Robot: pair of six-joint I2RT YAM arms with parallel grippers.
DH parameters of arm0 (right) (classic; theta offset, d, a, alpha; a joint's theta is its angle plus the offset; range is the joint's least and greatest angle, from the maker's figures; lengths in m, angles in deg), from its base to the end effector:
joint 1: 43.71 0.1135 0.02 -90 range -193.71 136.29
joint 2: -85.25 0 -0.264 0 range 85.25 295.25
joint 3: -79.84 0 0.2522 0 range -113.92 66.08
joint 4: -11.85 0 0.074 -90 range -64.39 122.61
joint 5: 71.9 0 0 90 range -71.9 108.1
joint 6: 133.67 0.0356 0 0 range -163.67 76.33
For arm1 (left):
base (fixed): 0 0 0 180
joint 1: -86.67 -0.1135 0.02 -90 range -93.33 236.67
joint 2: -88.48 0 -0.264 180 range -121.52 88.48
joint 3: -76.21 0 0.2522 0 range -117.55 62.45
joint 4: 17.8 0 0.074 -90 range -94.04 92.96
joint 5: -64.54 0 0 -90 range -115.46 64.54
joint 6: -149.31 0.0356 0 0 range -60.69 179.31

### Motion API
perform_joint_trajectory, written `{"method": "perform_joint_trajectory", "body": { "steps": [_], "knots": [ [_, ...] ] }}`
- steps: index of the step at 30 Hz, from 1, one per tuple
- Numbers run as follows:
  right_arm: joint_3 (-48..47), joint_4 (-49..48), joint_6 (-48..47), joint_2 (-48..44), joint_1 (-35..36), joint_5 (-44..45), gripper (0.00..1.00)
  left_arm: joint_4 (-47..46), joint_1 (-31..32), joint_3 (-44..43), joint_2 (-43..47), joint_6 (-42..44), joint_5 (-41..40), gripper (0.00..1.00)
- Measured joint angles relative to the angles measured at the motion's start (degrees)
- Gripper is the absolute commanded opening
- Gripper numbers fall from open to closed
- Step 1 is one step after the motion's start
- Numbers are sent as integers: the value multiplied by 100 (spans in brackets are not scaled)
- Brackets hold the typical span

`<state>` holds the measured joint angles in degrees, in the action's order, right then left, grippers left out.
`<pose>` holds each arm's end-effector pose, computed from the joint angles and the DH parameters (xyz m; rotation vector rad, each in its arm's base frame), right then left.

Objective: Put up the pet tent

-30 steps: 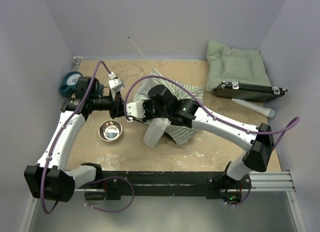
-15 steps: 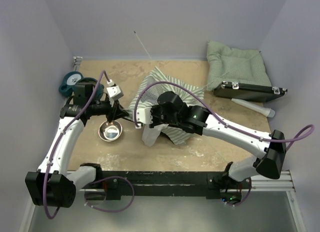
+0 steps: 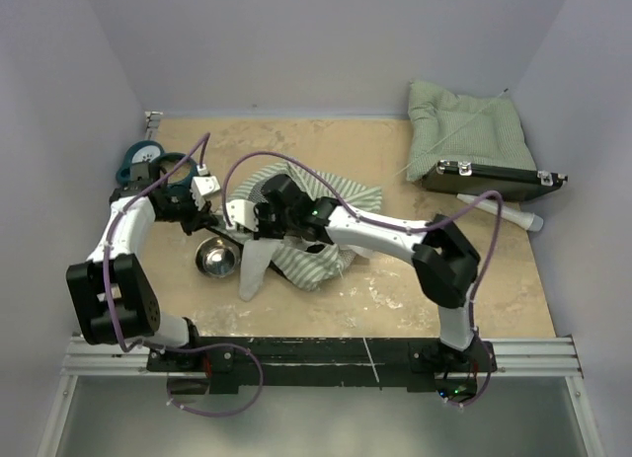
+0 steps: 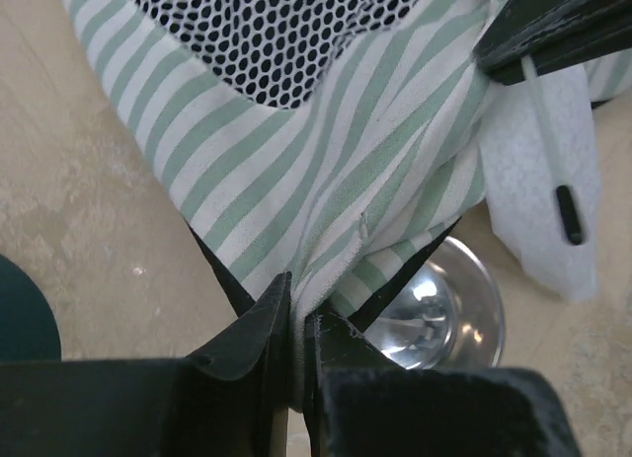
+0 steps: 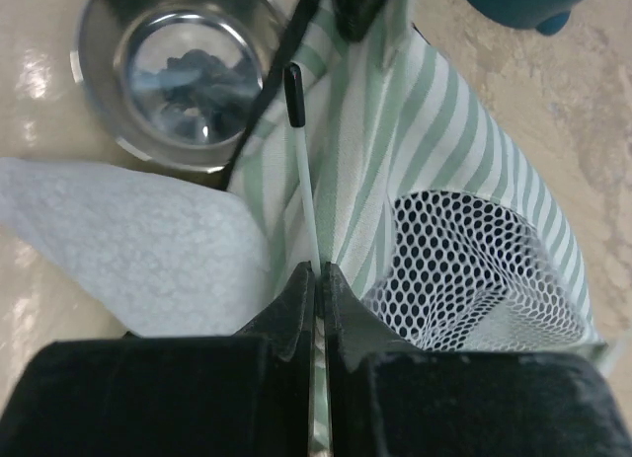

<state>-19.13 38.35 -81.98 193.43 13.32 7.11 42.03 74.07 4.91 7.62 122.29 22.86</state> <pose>0.2336 0.3726 0.2604 -1.7039 1.4049 0.3933 0.2607 0.0310 0.2408 1.1471 1.9987 -0.5583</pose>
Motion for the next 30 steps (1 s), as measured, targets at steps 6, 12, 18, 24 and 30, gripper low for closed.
{"method": "perform_joint_trajectory", "body": {
  "steps": [6, 12, 18, 24, 30],
  "knots": [
    [-1314, 81, 811, 1425, -361, -654, 0, -793, -280, 503, 63, 247, -122, 14],
    [-1971, 286, 1318, 2092, -638, -1091, 0, -1515, -417, 973, 212, 387, -267, 64],
    [-1989, 516, 1370, 2284, -798, -1106, 0, -538, -981, -35, -553, 562, 116, 100],
    [-2024, 575, 1438, 2387, -798, -1062, 0, 614, -1137, -1172, -1574, 376, 688, 74],
    [-2020, 533, 1539, 2387, -798, -1062, 0, 533, -651, -1163, -1679, -57, 667, 56]
  ]
}}
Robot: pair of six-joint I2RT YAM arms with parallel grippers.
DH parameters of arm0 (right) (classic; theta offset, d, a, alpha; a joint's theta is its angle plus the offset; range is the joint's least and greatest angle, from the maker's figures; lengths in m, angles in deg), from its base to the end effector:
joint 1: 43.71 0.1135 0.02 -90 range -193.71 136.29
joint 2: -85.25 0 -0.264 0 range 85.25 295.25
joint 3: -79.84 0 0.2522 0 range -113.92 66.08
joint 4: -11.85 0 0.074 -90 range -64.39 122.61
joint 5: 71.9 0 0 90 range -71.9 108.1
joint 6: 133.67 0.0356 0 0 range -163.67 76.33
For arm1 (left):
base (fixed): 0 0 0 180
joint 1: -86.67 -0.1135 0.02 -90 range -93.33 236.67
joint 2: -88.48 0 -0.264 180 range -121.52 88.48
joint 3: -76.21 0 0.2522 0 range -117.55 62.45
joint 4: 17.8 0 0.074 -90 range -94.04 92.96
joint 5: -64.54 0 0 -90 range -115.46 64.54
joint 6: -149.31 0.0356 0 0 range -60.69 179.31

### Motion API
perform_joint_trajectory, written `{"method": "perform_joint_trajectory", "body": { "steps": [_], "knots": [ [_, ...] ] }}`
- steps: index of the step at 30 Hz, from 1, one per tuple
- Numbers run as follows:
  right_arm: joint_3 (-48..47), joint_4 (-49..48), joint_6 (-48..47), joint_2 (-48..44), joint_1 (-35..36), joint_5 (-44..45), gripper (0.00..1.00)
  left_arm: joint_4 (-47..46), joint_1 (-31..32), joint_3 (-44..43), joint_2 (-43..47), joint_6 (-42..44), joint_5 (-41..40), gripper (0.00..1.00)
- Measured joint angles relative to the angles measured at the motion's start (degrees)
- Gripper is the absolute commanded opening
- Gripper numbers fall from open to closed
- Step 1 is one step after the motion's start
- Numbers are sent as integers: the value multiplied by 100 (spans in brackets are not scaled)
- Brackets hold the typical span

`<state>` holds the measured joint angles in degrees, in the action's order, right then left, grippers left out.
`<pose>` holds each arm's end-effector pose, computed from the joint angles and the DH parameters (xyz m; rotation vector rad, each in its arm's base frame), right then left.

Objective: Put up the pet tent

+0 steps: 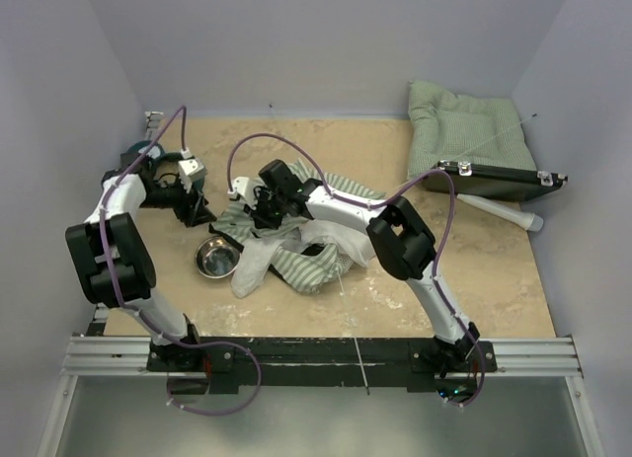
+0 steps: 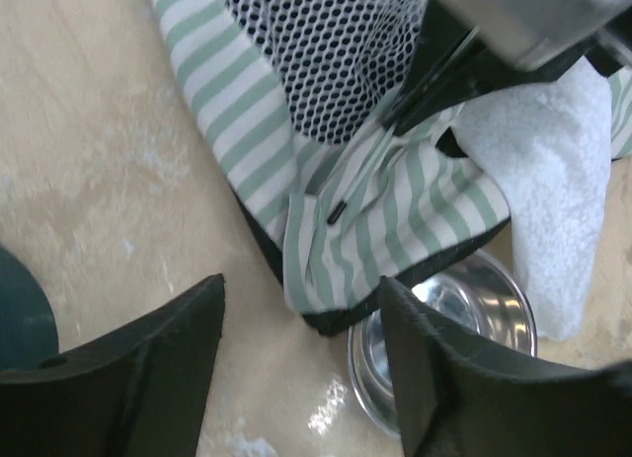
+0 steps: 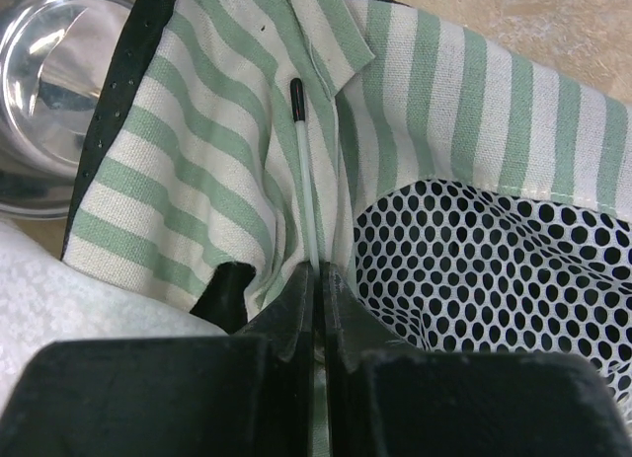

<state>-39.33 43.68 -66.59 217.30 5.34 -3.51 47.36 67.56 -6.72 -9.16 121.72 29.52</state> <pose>0.3301 0.4004 0.1780 -1.5465 1.8083 0.6646 0.3078 0.0758 0.2182 0.9383 2.0789 -0.7662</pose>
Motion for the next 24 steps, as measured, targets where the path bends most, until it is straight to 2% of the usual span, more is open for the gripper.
{"method": "perform_joint_trajectory", "body": {
  "steps": [2, 8, 14, 19, 24],
  "knots": [
    [2, -11, 31, 0, -2, -17, 0, -278, 254, 103, 160, 31, -4, 51],
    [2, -55, 188, 0, -63, -116, 0, -601, 367, 494, 511, 1394, 70, 58],
    [2, -81, 343, 0, -122, -315, 0, -678, 361, 1005, 520, 2887, -118, 59],
    [2, -81, 433, 0, -140, -400, 0, -1349, 474, 1403, 522, 3327, -310, 59],
    [31, -81, 463, 0, -162, -505, 0, -1690, 695, 1550, 509, 3545, -463, 53]
  ]
}}
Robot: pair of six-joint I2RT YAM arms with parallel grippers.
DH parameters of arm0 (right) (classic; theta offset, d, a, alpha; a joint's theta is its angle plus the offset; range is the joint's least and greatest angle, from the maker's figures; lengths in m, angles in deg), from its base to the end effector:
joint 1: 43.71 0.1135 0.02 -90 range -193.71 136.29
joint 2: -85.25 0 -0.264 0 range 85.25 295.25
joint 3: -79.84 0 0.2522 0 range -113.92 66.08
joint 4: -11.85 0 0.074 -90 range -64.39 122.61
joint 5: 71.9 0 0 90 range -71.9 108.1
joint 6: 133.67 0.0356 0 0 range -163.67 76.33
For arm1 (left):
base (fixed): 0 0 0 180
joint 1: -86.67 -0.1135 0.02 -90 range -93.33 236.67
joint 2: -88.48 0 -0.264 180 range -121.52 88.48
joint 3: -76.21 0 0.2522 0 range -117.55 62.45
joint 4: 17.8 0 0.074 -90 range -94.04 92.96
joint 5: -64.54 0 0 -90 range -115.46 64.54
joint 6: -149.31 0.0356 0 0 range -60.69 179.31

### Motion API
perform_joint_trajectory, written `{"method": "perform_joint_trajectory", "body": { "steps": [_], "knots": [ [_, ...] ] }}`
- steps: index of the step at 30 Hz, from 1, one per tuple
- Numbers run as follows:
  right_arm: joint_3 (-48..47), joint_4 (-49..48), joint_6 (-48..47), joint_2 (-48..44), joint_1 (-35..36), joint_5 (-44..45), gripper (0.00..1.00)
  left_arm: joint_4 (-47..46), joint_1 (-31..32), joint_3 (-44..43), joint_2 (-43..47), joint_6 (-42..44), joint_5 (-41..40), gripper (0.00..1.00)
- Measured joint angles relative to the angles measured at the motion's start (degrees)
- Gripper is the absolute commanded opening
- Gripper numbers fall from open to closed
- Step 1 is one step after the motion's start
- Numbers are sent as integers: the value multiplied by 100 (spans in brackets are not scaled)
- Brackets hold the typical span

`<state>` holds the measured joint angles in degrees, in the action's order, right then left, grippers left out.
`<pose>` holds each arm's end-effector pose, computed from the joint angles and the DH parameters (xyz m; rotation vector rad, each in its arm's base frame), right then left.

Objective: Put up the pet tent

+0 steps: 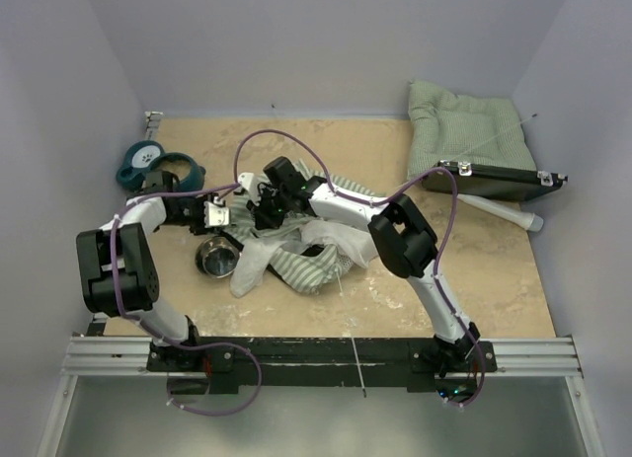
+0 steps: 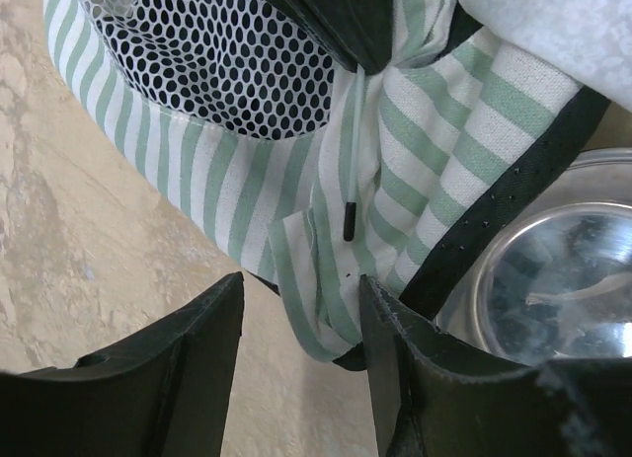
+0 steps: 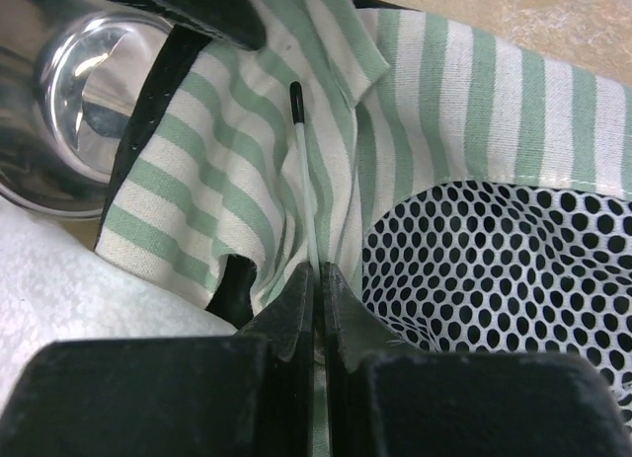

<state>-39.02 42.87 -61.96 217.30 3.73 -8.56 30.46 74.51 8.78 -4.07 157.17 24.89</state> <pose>0.3387 0.3925 0.1782 -1.4817 1.8575 0.7934 0.2871 0.0338 0.1775 1.6396 1.5409 -0.3364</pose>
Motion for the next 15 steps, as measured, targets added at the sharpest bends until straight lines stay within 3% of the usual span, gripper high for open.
{"method": "perform_joint_trajectory", "body": {
  "steps": [6, 12, 15],
  "knots": [
    [35, 0, 35, 0, -7, -55, 0, -168, 103, 0, -140, 155, -55, 40],
    [39, -2, 63, 0, -26, -144, 0, -146, 149, -2, -393, 363, -146, 57],
    [59, -4, 70, 0, -26, -149, 0, -155, 188, -42, -514, 323, -179, 58]
  ]
}}
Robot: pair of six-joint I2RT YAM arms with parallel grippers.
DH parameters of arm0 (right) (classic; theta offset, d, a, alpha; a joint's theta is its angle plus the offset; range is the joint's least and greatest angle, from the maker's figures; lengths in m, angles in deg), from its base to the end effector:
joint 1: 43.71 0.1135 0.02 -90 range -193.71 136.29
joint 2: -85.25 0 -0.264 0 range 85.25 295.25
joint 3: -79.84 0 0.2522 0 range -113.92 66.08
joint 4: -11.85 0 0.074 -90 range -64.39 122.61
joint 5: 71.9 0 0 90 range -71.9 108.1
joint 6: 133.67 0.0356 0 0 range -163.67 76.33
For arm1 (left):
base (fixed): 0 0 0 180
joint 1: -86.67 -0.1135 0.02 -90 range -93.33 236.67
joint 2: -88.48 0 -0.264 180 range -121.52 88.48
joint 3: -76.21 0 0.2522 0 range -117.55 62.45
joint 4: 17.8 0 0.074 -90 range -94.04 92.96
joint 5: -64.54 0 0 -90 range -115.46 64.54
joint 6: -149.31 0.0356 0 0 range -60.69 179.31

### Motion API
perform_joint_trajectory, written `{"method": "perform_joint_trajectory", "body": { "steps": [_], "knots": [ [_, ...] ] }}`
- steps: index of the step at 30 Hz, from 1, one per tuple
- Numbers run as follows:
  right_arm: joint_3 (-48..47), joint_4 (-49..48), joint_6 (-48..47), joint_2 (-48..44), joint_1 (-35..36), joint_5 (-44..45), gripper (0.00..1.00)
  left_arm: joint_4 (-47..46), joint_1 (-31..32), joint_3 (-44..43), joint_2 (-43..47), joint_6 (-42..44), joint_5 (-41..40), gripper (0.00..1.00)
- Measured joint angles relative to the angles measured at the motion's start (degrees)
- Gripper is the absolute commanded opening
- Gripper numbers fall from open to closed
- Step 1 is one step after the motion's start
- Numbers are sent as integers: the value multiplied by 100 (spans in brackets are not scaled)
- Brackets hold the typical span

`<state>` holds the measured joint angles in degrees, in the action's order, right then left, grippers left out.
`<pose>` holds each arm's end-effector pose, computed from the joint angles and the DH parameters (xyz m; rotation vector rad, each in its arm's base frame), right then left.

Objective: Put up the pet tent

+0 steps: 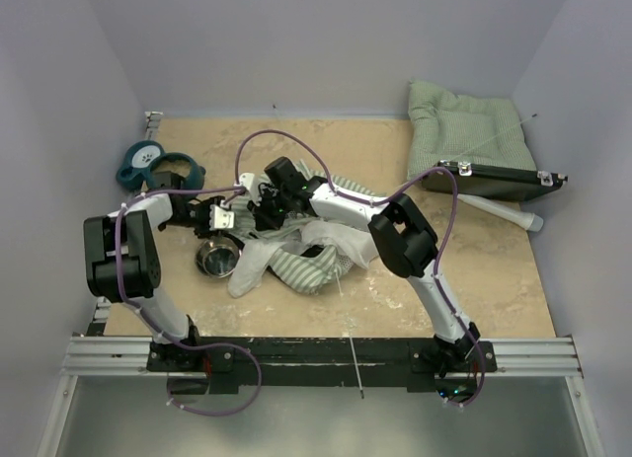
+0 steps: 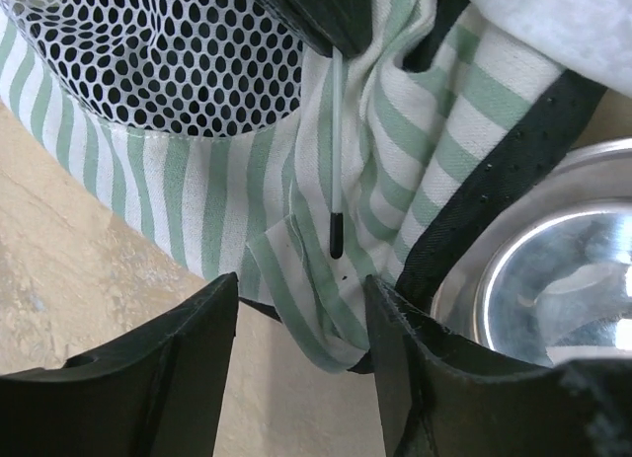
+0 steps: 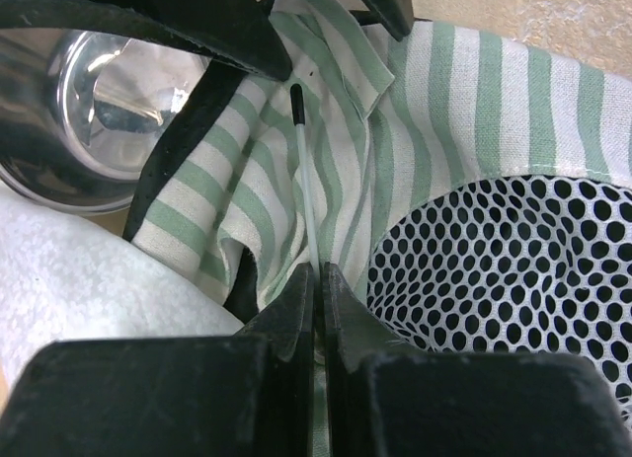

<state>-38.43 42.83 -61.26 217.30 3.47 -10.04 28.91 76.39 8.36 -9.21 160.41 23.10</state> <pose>0.3388 0.3903 0.1753 -1.4801 1.8710 0.8274 0.2968 0.0267 0.1548 1.7184 1.5228 -0.3597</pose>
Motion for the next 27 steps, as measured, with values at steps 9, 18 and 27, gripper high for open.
{"method": "perform_joint_trajectory", "body": {
  "steps": [9, 18, 27],
  "knots": [
    [118, -94, 90, 0, -2, 4, 0, 127, 101, -391, -468, -297, -50, 38],
    [212, -227, 256, -7, -70, -46, 0, 245, 101, -428, -570, -297, -39, 13],
    [498, -466, 435, -295, -114, -55, 0, 68, 96, -332, -555, -201, 7, 11]
  ]
}}
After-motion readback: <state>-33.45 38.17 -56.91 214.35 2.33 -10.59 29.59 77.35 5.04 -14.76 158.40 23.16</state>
